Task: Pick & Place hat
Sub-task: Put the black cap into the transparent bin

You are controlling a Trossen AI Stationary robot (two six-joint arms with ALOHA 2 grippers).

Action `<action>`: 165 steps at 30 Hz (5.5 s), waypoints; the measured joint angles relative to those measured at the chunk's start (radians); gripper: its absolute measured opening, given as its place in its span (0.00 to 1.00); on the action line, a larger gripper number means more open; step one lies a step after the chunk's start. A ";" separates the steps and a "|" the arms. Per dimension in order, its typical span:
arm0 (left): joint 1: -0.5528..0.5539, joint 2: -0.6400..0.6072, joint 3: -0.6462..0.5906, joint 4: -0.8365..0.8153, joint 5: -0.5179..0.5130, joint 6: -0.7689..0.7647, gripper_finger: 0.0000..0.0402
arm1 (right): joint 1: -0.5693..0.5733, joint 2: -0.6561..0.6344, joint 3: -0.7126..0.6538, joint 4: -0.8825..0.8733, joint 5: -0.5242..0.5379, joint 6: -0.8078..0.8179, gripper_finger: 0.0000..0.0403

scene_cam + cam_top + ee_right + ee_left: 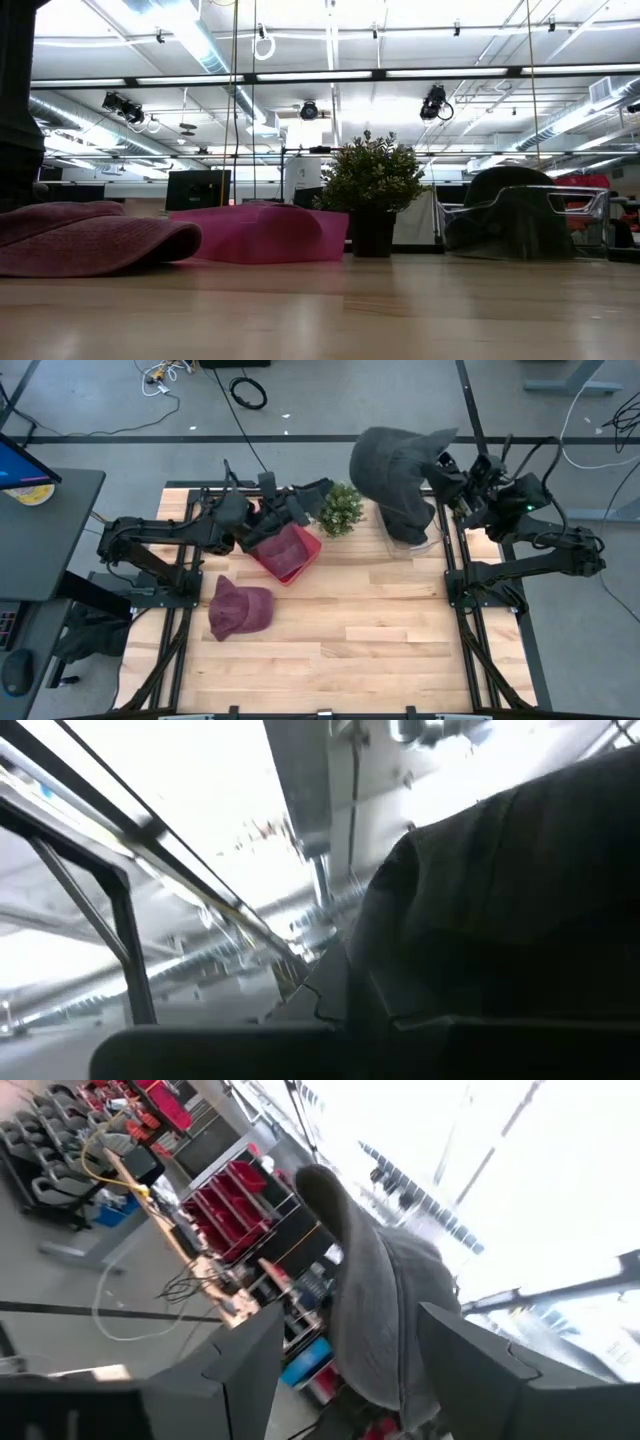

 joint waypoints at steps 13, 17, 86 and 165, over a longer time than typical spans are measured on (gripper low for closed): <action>0.012 0.028 0.000 0.042 0.039 -0.055 0.58 | 0.000 0.133 0.000 0.207 0.001 0.059 0.00; 0.012 0.039 0.000 0.077 0.053 -0.056 0.58 | 0.000 0.162 0.000 0.228 0.003 0.061 0.00; 0.270 -0.135 -0.001 -0.915 1.261 0.450 0.03 | 0.000 -0.008 0.001 -0.742 -0.233 -0.196 0.76; 0.206 0.099 0.000 -0.987 1.225 0.634 0.33 | 0.005 0.515 0.202 -0.925 -0.736 -0.121 0.01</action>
